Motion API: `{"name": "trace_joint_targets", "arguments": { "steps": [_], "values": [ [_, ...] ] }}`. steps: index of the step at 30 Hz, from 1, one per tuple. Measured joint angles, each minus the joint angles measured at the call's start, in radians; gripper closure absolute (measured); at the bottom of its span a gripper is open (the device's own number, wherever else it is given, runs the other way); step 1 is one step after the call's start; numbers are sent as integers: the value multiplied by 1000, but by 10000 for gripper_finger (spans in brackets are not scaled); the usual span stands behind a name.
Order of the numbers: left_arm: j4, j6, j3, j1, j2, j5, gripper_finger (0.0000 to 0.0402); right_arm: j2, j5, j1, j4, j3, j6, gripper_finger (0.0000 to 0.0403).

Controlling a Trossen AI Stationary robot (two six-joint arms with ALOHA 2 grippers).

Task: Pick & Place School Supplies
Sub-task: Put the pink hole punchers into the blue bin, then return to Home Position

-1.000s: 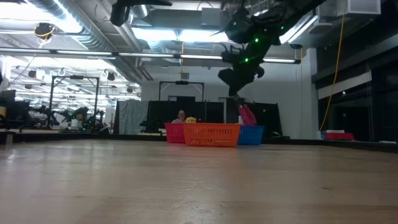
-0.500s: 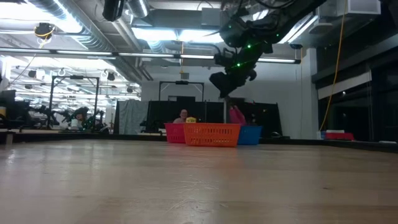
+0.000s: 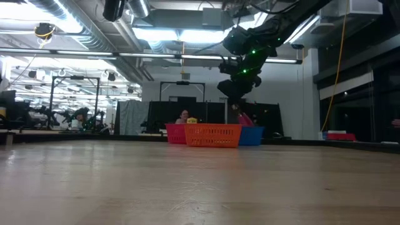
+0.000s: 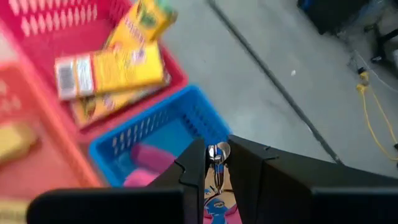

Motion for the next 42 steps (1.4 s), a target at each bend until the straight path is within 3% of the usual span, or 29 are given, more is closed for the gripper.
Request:
{"name": "trace_joint_targets", "arguments": {
  "steps": [12, 19, 23, 28, 33, 42],
  "values": [
    [15, -2, 0, -3, 0, 1, 241, 3, -111, -7, -14, -53, -37, 355],
    [18, -1, 0, -4, 0, 6, 241, 0, -111, -5, -19, -56, 30, 217],
    [16, 0, 0, -4, 0, 5, 241, -40, -116, -4, -12, -56, 35, 178],
    [15, 13, 0, -4, 0, 5, 241, -144, -39, -1, -16, -56, 75, 185],
    [14, 38, 0, -1, 0, -6, 241, -235, -81, -2, -26, -55, 107, 212],
    [14, 54, 0, -1, 0, -11, 241, -242, 15, -4, -249, -55, 214, 218]
  ]
}}
